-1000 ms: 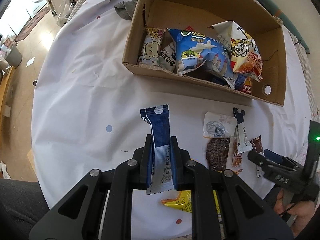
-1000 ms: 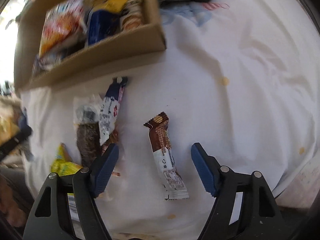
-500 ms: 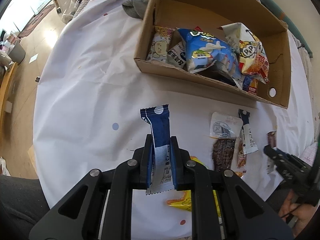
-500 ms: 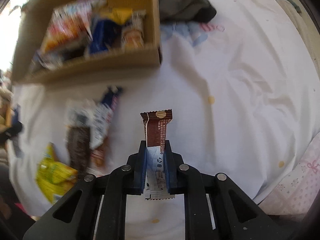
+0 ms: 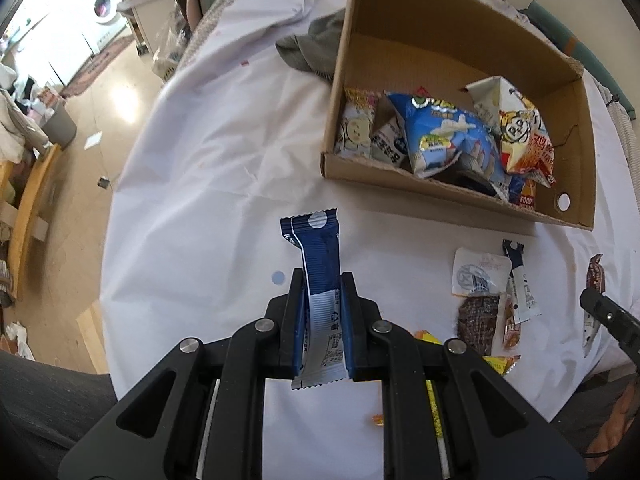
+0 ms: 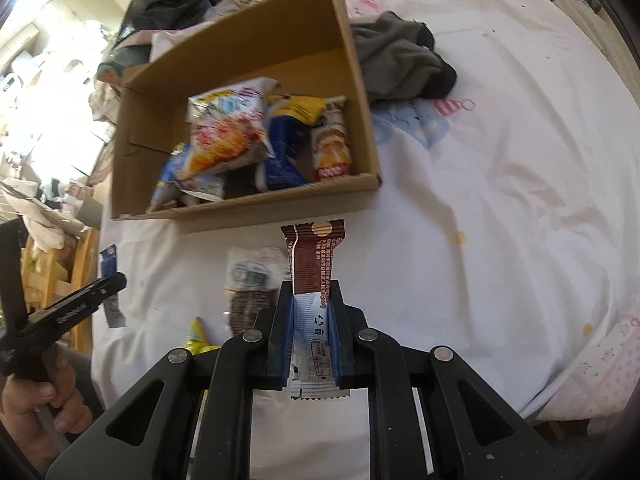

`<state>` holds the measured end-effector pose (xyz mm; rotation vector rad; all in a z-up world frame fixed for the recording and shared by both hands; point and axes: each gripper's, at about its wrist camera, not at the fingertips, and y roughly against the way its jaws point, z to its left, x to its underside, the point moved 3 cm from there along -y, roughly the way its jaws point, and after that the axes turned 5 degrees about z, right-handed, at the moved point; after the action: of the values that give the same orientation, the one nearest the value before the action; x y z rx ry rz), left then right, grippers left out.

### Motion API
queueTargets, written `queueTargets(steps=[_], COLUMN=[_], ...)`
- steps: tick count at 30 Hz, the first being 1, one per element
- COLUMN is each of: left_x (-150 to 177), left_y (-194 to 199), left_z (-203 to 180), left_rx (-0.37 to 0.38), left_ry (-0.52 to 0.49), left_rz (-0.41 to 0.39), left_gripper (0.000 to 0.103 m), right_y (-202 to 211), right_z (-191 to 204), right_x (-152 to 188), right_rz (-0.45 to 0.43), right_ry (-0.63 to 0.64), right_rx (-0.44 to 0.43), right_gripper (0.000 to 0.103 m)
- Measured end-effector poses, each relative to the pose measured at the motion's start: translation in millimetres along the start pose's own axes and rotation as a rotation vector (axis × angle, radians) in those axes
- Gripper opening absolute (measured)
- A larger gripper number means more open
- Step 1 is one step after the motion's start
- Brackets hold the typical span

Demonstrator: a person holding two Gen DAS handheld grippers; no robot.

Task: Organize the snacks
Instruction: 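Carry both held bars over the box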

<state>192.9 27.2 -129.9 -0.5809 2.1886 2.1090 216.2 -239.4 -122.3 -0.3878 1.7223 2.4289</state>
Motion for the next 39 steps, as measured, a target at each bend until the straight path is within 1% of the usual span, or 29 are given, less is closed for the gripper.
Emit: queueTargets(steps=[3, 5, 7, 9, 12, 14, 16, 17, 19, 21, 24, 26, 28, 30, 35, 39], left_x=[-1, -3, -5, -8, -15, -21, -27, -31, -36, -44, -54, -63, -69, -74, -88, -94], left_y=[10, 17, 26, 38, 54, 64, 73, 80, 92, 103, 114, 117, 115, 110, 99, 84], left_z=[0, 0, 1, 1, -2, -4, -7, -9, -13, -18, -26, -32, -37, -39, -48, -51], left_rx=[-0.008, -0.012, 0.005, 0.003, 0.002, 0.002, 0.003, 0.004, 0.01, 0.017, 0.032, 0.036, 0.022, 0.015, 0.026, 0.042], left_ry=[-0.011, -0.017, -0.022, -0.028, -0.039, -0.047, -0.045, -0.044, -0.055, -0.07, -0.088, -0.107, -0.135, -0.146, -0.165, -0.169], left_rz=[-0.047, -0.064, -0.08, -0.1, -0.131, -0.148, -0.16, -0.173, -0.202, -0.23, -0.254, -0.273, -0.299, -0.305, -0.296, -0.27], left_gripper=[0.013, 0.013, 0.013, 0.013, 0.013, 0.013, 0.013, 0.013, 0.013, 0.013, 0.013, 0.013, 0.013, 0.013, 0.013, 0.013], right_y=[6, 4, 7, 10, 19, 27, 41, 51, 66, 74, 80, 87, 91, 92, 75, 64], right_z=[5, 6, 6, 7, 11, 14, 18, 21, 25, 25, 23, 19, 18, 16, 9, 6], right_x=[0, -2, -3, -3, -5, -8, -12, -14, -17, -21, -29, -37, -47, -56, -75, -88], right_rz=[-0.017, -0.023, -0.028, -0.036, -0.067, -0.101, -0.164, -0.209, -0.273, -0.314, -0.354, -0.4, -0.44, -0.456, -0.416, -0.394], right_ry=[0.008, 0.004, -0.002, -0.009, -0.004, 0.0, 0.007, 0.021, 0.034, 0.032, 0.025, 0.012, 0.016, 0.017, -0.024, -0.034], right_rx=[-0.051, -0.084, -0.117, -0.146, -0.186, -0.223, -0.263, -0.284, -0.305, -0.322, -0.327, -0.343, -0.34, -0.324, -0.316, -0.301], right_gripper=[0.016, 0.016, 0.016, 0.016, 0.016, 0.016, 0.016, 0.016, 0.016, 0.016, 0.016, 0.016, 0.016, 0.016, 0.016, 0.016])
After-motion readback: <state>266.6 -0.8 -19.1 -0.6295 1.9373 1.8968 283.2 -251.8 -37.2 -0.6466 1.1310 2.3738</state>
